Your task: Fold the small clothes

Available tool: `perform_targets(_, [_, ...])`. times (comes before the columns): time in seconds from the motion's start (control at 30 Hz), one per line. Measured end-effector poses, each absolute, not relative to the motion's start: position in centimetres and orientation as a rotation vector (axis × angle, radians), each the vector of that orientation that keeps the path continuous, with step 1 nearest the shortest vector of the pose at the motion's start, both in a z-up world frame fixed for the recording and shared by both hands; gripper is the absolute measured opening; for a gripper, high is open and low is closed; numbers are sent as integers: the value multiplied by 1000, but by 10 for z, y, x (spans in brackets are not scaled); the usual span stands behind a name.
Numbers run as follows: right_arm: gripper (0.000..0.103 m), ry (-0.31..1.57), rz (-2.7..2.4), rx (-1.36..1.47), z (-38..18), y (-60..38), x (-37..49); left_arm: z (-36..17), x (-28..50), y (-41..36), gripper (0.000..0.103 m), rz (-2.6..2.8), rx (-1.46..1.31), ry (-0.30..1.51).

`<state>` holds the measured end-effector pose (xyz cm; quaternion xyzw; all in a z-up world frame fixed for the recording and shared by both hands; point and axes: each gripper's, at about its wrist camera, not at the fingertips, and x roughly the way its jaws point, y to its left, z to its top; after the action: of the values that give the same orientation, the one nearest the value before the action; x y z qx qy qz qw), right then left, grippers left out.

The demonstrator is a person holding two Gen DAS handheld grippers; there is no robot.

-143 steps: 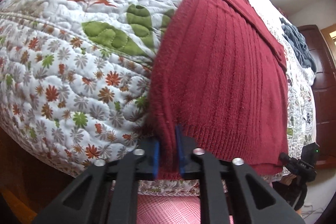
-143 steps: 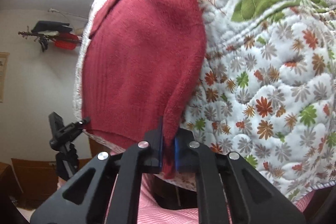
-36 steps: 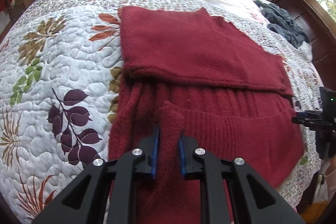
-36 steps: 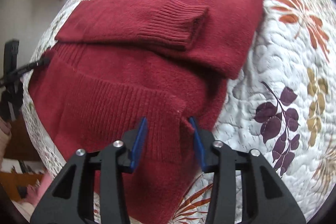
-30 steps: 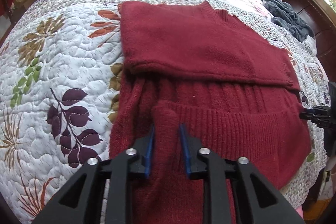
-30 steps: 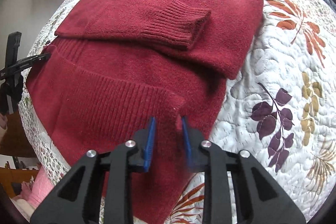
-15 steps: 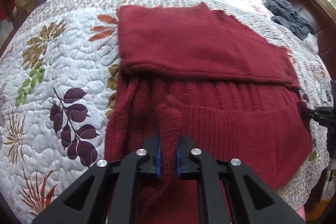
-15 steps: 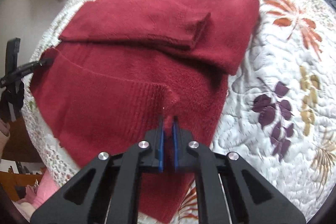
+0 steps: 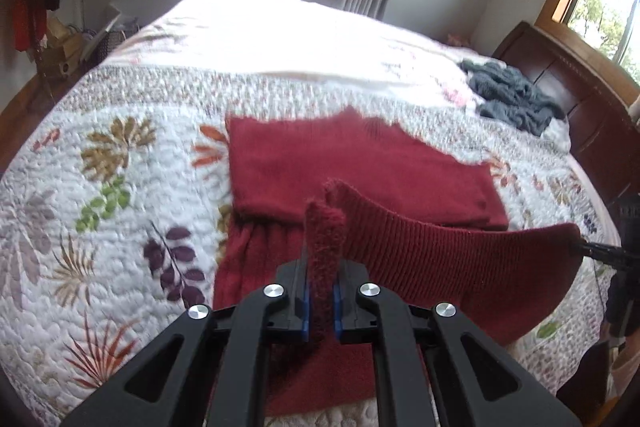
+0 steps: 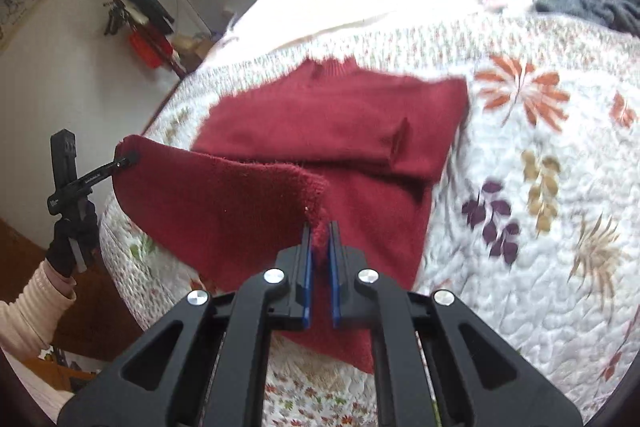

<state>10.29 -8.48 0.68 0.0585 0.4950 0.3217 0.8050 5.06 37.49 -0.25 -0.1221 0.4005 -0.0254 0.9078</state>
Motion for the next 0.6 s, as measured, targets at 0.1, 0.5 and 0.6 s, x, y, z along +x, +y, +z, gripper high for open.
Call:
perform_targets(0.1, [5, 1015, 684, 135, 29, -82, 122, 20, 73, 378, 7, -62, -245, 777])
perform_targets(0.5, [5, 938, 546, 93, 64, -56, 249, 50, 200, 387, 7, -4, -217, 680])
perform_targets(0.6, [5, 967, 504, 97, 49, -50, 291, 36, 234, 398, 7, 25, -241, 702])
